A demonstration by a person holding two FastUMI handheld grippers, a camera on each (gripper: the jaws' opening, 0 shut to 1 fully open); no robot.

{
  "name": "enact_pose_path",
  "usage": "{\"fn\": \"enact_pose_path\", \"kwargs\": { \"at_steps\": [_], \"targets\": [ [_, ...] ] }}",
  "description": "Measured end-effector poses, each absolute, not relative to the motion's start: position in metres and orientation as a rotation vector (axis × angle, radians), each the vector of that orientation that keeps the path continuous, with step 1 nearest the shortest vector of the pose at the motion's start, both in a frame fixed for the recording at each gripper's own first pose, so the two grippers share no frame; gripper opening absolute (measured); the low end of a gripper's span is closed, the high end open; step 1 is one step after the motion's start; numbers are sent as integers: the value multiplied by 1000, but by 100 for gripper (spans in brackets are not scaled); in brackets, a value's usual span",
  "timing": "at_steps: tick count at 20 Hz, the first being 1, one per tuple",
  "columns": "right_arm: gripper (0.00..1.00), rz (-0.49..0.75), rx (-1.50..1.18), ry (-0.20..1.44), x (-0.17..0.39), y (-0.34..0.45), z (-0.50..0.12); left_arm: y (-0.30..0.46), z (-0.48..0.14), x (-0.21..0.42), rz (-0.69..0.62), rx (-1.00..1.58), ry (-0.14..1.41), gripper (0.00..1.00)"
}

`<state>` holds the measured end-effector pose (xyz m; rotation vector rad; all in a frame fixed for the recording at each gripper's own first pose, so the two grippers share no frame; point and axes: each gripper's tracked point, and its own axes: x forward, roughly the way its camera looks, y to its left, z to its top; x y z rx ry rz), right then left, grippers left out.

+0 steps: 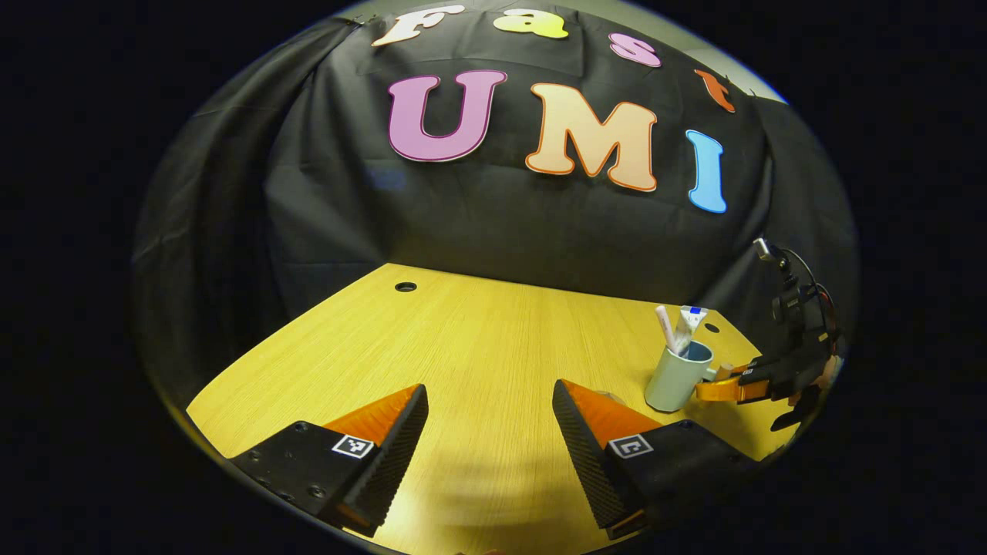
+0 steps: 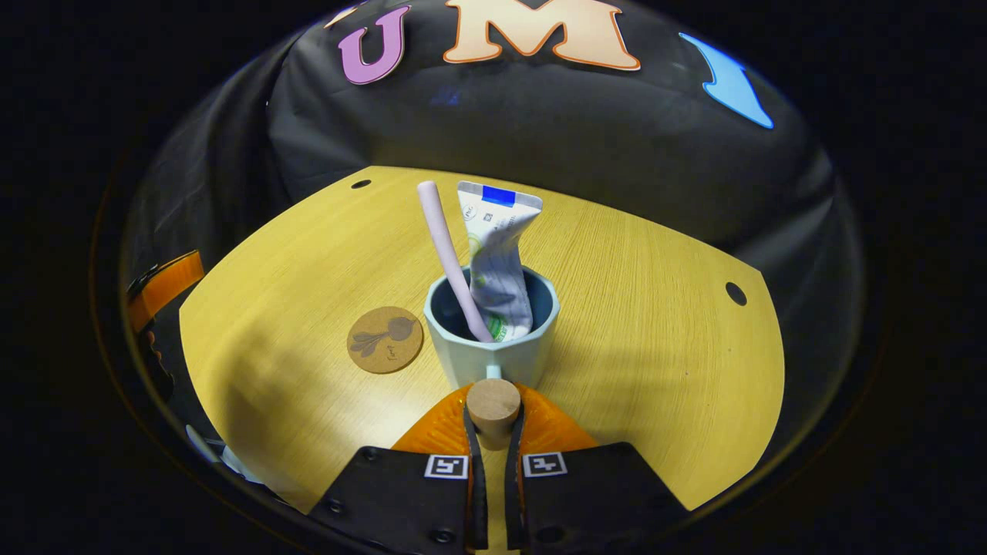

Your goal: Put the toothbrush and toothpaste on the desktop into the cup, then pick up the cup and place it on the coaster on the desktop.

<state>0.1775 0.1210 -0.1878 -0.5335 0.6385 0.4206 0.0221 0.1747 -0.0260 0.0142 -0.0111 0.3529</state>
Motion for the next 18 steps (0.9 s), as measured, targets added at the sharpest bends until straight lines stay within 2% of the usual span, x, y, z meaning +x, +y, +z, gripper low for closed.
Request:
{"fn": "enact_pose_path", "kwargs": {
  "at_steps": [5, 8, 11, 13, 14, 15, 17, 18],
  "targets": [
    [20, 408, -522, 684, 173, 111, -196, 172, -28, 24, 348, 12, -5, 94],
    [21, 400, -520, 707, 171, 106, -200, 170, -29, 24, 345, 11, -2, 94],
    [30, 408, -499, 716, 168, 107, -198, 169, -31, 23, 345, 5, 2, 94],
    [33, 405, -479, 731, 166, 107, -193, 169, -32, 22, 344, -4, 7, 94],
    [39, 406, -482, 739, 164, 106, -191, 168, -33, 22, 344, -9, 8, 94],
    [63, 401, -502, 733, 165, 105, -188, 168, -33, 21, 344, -11, 8, 94],
    [76, 401, -551, 736, 167, 106, -182, 171, -36, 19, 356, -4, 16, 94],
    [78, 401, -554, 746, 168, 108, -181, 172, -37, 16, 362, 0, 19, 94]
  ]
}}
